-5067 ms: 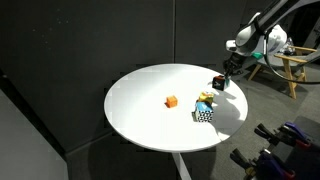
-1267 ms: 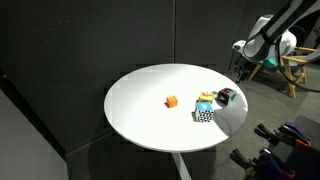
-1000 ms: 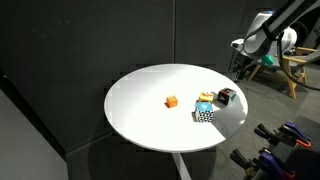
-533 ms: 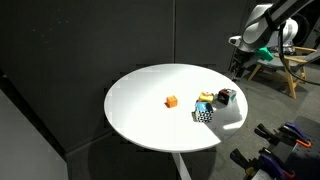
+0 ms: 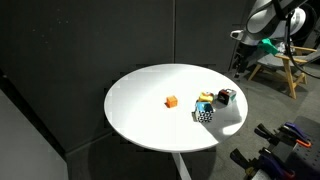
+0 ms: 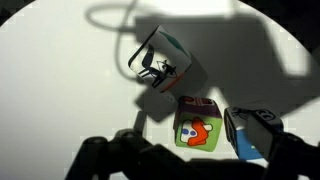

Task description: Rotate the A cube on the table

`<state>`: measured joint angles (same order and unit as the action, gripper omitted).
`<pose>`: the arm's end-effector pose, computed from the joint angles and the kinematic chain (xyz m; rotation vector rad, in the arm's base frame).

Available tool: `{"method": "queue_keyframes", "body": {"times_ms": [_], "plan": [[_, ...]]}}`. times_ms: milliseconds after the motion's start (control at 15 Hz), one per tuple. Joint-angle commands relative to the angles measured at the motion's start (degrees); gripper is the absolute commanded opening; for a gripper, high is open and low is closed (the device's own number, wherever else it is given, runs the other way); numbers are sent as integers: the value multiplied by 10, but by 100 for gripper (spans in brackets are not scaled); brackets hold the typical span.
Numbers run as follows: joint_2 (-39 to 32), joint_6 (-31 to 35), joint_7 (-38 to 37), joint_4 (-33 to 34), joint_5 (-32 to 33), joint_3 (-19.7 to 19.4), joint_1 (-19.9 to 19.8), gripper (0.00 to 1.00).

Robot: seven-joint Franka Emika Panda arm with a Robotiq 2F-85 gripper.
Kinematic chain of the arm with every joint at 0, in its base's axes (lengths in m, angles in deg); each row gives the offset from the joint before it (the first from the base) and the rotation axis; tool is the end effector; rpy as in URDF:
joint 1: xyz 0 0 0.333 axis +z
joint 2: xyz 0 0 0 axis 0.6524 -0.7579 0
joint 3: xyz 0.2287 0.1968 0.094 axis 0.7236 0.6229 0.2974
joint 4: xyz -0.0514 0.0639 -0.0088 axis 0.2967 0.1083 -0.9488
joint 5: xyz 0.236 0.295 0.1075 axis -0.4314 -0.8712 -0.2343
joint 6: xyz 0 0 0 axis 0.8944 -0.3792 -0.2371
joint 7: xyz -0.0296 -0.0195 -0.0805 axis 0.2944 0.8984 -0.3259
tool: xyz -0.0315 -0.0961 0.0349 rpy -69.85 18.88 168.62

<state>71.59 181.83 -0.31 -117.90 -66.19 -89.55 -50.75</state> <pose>0.4733 -0.1366 0.3030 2.9310 0.9753 0.1749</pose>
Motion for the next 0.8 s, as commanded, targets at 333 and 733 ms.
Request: {"method": "queue_keyframes", "body": {"times_ms": [333,733], "plan": [[99,-36,-28,-41,29,-9,17,100],[108,-27,-16,-44,20,-18,31,100]]}}
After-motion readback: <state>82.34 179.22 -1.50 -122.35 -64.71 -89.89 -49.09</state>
